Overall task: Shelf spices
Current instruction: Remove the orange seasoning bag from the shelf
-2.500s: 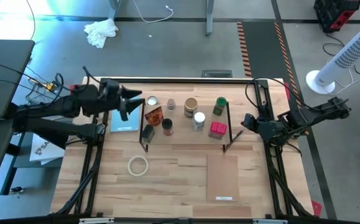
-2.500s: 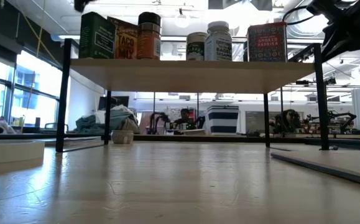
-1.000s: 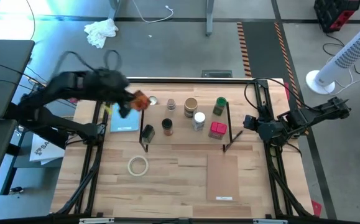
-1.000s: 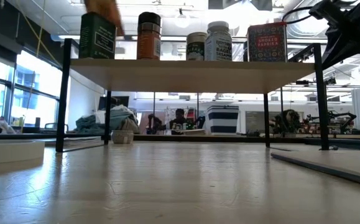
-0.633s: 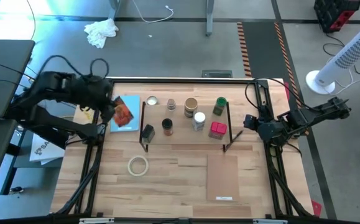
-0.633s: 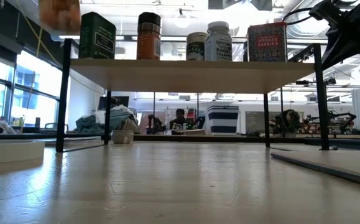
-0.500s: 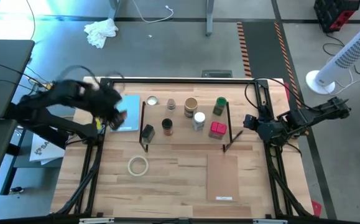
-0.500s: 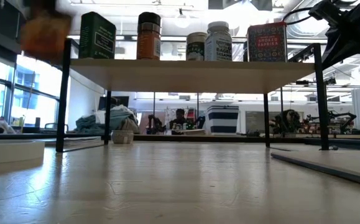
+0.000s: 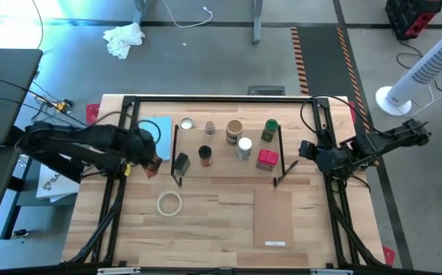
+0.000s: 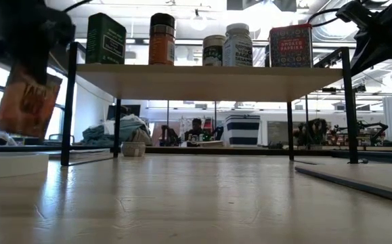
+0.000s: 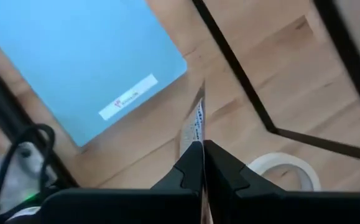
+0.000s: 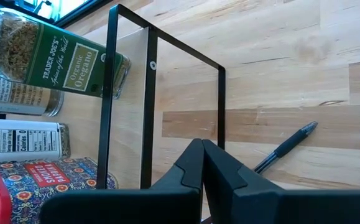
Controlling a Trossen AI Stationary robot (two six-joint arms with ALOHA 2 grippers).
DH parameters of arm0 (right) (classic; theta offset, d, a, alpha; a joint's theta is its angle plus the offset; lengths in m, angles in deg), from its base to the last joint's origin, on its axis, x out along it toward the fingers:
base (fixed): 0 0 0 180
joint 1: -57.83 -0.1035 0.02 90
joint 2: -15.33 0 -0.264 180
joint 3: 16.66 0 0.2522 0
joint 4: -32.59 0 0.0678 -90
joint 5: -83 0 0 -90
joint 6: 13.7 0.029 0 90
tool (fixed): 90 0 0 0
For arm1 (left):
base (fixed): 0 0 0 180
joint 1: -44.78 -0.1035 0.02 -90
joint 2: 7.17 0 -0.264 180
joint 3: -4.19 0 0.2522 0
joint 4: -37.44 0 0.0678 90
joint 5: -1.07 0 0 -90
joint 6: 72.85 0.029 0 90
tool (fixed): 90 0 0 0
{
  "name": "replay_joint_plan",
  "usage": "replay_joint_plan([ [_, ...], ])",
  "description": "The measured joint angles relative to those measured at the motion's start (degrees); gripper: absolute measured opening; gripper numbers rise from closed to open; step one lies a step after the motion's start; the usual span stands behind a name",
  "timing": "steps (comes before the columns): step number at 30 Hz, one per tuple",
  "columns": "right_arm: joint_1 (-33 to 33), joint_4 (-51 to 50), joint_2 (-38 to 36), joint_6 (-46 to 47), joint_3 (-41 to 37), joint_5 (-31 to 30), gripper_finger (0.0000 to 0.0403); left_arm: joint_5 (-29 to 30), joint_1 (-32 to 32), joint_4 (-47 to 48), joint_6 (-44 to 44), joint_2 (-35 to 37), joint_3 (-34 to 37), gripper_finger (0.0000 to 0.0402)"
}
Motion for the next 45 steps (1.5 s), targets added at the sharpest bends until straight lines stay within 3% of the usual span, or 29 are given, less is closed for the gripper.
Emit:
replay_joint_plan([
  [10, 0.00, -0.25, 0.00, 0.00, 0.00, -0.02, 0.0000, 2.25, 5.55, -2.77, -3.84, -4.19, 3.76, 0.0000],
  [23, 0.00, -0.23, -0.02, 0.00, 0.00, -0.85, 0.0000, 1.91, 8.34, -8.00, -3.81, -10.46, 5.12, 0.0013],
  [30, -0.01, -0.25, 0.00, -0.06, 0.00, -0.85, 0.0000, 3.04, 8.34, -5.37, -4.67, -9.75, 3.88, 0.0009],
  [37, 0.00, -0.25, -0.02, -0.07, 0.00, -0.85, 0.0000, 9.14, 8.36, 3.42, -3.25, -8.82, -6.04, 0.0008],
  [45, -0.01, -0.66, 0.00, -0.13, 0.00, -1.64, 0.0000, 5.75, 11.43, 3.74, -3.93, -8.48, -2.93, 0.0010],
])
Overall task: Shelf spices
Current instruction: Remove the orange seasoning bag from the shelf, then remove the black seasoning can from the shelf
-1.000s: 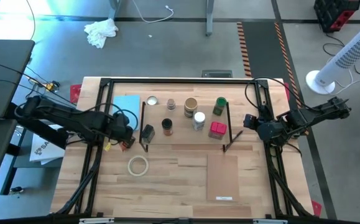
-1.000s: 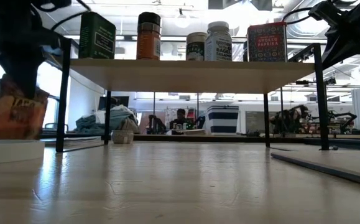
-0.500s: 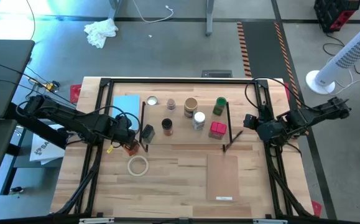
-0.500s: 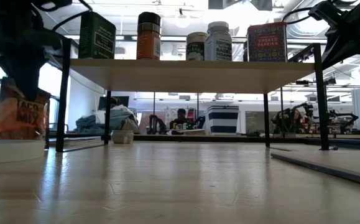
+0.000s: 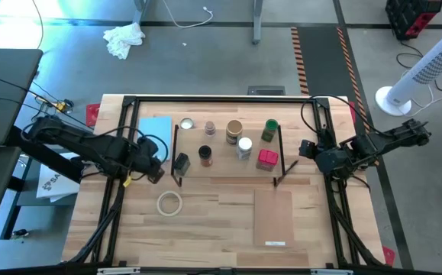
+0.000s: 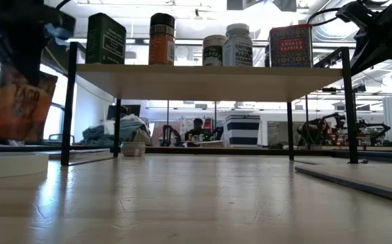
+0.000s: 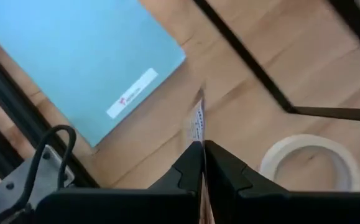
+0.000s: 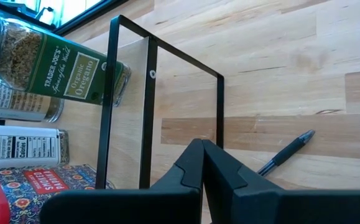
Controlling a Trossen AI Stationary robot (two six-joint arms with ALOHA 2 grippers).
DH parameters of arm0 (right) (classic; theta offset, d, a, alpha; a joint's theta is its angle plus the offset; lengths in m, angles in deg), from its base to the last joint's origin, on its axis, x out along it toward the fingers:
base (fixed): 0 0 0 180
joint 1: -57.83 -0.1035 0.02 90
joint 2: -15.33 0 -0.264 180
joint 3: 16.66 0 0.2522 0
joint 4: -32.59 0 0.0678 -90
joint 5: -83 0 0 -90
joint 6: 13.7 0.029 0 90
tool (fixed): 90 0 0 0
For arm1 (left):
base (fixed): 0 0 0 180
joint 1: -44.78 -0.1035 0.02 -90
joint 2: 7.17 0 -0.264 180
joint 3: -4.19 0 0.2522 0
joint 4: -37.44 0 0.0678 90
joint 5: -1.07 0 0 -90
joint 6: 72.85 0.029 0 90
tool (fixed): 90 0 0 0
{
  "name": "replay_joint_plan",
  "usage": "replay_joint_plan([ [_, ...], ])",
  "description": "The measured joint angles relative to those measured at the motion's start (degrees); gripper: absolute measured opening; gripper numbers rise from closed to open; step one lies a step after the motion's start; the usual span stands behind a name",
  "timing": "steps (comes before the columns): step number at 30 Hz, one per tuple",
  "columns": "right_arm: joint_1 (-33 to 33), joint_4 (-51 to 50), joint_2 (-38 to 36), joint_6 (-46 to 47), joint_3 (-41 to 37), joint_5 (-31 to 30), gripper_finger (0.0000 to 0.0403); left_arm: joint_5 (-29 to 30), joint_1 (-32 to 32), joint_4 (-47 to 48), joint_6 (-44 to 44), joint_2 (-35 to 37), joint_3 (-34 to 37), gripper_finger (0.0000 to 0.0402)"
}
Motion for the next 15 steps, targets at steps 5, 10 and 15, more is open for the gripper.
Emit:
replay_joint_plan([
  [5, 0.01, -0.03, -0.02, 0.00, -0.02, 0.00, 0.0000, 2.12, 0.52, -1.80, -0.33, 0.01, 3.02, 0.0012],
  [10, 0.02, -0.02, 0.00, 0.09, -0.02, 0.00, 0.0000, 1.37, 0.52, -5.22, -0.43, 0.02, 6.02, 0.0043],
  [15, 0.01, -0.02, 0.00, 0.09, -0.01, 0.11, 0.0000, 1.37, 0.52, -5.18, -1.70, 0.00, 7.13, 0.0087],
])
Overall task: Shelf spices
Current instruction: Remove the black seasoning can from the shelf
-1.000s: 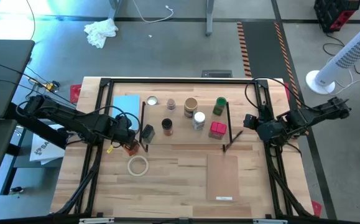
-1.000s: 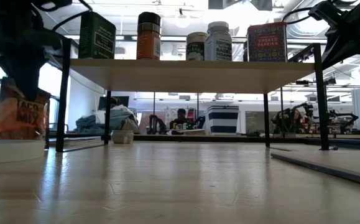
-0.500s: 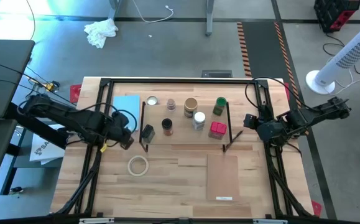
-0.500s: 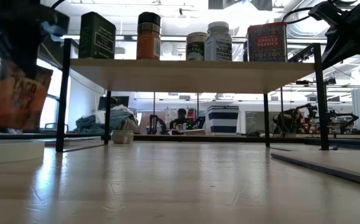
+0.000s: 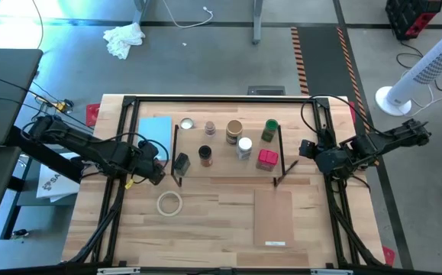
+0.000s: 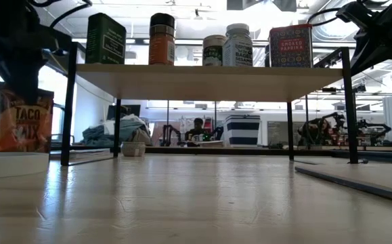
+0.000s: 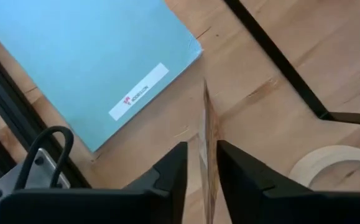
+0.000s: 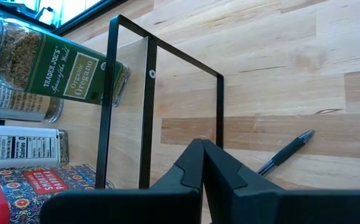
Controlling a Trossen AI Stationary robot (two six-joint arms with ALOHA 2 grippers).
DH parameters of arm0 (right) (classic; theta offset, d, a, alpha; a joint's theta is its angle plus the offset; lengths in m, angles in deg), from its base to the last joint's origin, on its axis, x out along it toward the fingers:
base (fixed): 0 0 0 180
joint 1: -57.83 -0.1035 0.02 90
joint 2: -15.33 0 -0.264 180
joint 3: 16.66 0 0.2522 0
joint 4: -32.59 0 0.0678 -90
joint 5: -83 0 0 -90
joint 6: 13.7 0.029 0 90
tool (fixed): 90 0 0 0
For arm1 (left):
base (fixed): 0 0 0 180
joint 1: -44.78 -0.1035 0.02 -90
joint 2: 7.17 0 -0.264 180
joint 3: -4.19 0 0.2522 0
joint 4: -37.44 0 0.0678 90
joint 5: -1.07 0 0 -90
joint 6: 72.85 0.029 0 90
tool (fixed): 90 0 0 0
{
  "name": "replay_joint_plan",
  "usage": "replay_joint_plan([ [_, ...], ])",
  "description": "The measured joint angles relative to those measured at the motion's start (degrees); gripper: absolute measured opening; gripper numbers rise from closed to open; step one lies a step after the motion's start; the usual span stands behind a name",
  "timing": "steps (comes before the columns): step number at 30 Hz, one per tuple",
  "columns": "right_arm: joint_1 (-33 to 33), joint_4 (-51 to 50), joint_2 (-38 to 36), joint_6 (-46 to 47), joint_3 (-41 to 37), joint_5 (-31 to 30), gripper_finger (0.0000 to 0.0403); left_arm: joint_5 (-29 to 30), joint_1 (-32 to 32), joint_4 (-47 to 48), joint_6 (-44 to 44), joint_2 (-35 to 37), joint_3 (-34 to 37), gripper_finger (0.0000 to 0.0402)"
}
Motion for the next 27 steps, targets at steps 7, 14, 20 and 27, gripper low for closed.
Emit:
replay_joint_plan([
  [7, -0.01, -0.02, 0.00, 0.02, 0.00, 0.02, 0.0000, 0.07, -0.03, -0.05, -0.03, 0.00, -2.20, 0.0129],
  [14, -0.01, 0.26, 0.00, 0.02, -0.01, 0.28, 0.0000, 0.60, -0.07, 0.89, -0.03, 0.00, -6.43, 0.0146],
  [20, -0.01, 0.26, -0.02, -0.42, -0.01, 0.31, 0.0000, 8.05, -0.07, 4.72, 1.38, 0.15, -13.46, 0.0148],
  [27, 0.00, 0.29, -0.02, -0.42, -0.01, 0.31, 0.0000, 10.70, -0.65, 10.73, 1.46, 0.26, -19.41, 0.0148],
])
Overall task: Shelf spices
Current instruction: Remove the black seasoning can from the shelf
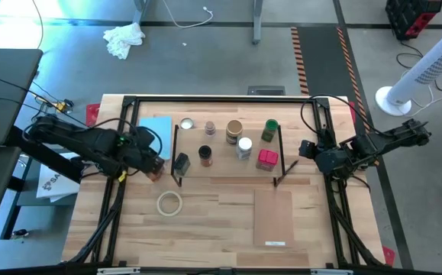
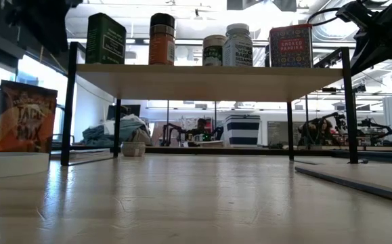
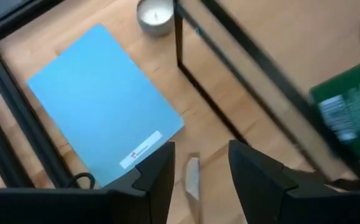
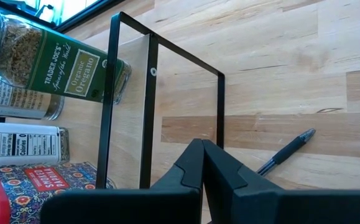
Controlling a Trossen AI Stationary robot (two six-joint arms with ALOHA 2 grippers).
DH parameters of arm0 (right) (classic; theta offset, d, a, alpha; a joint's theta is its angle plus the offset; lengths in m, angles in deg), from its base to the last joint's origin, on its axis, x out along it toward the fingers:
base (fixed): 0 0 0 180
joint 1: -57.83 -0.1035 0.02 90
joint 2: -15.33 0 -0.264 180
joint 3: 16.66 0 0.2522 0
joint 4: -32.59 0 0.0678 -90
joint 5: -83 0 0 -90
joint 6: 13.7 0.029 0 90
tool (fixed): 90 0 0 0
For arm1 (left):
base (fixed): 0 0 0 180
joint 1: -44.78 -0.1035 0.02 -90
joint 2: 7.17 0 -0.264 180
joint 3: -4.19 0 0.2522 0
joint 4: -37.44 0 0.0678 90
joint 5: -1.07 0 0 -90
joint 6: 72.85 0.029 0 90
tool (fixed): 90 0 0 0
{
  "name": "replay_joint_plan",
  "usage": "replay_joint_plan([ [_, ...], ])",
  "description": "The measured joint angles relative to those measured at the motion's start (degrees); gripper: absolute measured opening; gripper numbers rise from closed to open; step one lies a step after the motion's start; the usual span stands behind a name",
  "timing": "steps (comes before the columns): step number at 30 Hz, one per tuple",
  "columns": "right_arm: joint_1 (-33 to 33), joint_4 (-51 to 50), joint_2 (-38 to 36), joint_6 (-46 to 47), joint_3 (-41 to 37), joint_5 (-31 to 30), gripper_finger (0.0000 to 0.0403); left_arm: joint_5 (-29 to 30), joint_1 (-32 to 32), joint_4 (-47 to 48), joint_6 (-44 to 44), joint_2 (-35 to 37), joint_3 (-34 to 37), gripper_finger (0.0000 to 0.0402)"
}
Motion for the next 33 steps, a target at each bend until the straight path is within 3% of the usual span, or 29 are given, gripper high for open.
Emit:
replay_joint_plan([
  [7, 0.02, 0.89, 0.00, 0.97, 0.00, 0.52, 0.0000, -0.14, -1.05, -12.93, 6.69, 0.00, -7.22, 0.0148],
  [10, -0.01, 2.76, 0.00, 2.63, 0.00, 0.66, 0.0000, -3.10, -1.05, -15.66, 10.94, -0.36, -10.46, 0.0148],
  [13, -0.01, 8.90, -0.42, -2.52, 0.00, 1.32, 0.0008, -5.94, -1.03, -14.10, 12.82, -1.25, -12.75, 0.0148],
  [18, -0.01, 24.75, -0.15, -17.24, 0.00, 3.52, 0.0058, -2.62, -1.99, -13.34, 11.46, -1.36, -14.70, 0.0148],
  [21, -0.01, 26.55, 0.22, -22.64, 0.00, 3.74, 0.0095, -6.25, -3.63, -13.30, 14.35, -1.64, -16.79, 0.0148],
  [25, 0.00, 24.78, 0.37, -23.19, 0.01, 2.08, 0.0134, -11.48, -6.22, -13.15, 19.20, -2.78, -18.58, 0.0148],
  [33, -0.01, 24.99, 0.15, -31.16, 1.03, 2.12, 0.0164, -27.89, -9.62, -12.88, 25.14, -11.13, -19.64, 0.0148],
])
